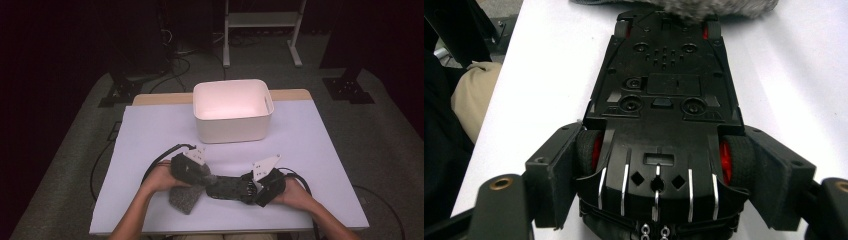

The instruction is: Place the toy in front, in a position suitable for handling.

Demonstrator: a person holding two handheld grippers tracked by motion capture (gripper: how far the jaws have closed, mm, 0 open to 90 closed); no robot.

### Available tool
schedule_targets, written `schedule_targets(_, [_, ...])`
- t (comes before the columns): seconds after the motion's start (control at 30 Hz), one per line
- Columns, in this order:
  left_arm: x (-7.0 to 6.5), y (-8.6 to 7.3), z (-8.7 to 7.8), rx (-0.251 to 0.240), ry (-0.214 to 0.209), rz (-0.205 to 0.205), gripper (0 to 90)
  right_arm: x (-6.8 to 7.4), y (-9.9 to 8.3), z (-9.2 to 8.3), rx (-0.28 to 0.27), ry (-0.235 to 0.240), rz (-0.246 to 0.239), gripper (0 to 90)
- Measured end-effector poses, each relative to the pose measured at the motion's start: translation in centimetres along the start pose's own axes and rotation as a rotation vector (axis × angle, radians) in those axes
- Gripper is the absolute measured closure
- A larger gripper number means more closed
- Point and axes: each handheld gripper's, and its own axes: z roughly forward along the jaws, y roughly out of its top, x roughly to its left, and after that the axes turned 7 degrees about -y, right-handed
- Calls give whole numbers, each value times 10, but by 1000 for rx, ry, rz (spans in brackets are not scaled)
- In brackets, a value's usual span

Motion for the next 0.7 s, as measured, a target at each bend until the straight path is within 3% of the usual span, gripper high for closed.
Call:
schedule_targets(0.07, [-2, 0, 1, -5, -7, 1, 765, 0, 0, 0, 1, -1, -1, 233])
schedule_targets(0.2, [-9, 14, 10, -20, -53, 49, 765, 1, 1, 0, 4, -6, 0, 233])
schedule_targets(0.33, [-16, 37, 27, -4, -85, 117, 763, 2, 1, 0, 2, -10, -7, 233])
schedule_targets(0.53, [-19, 70, 48, 0, -124, 181, 763, 2, 1, 1, 3, -13, -3, 233])
schedule_targets(0.57, [-19, 78, 53, -5, -131, 190, 763, 3, 1, 1, 9, -13, 3, 232])
schedule_targets(0.7, [-17, 86, 61, 18, -146, 189, 765, 3, 0, 2, 24, -12, 11, 229])
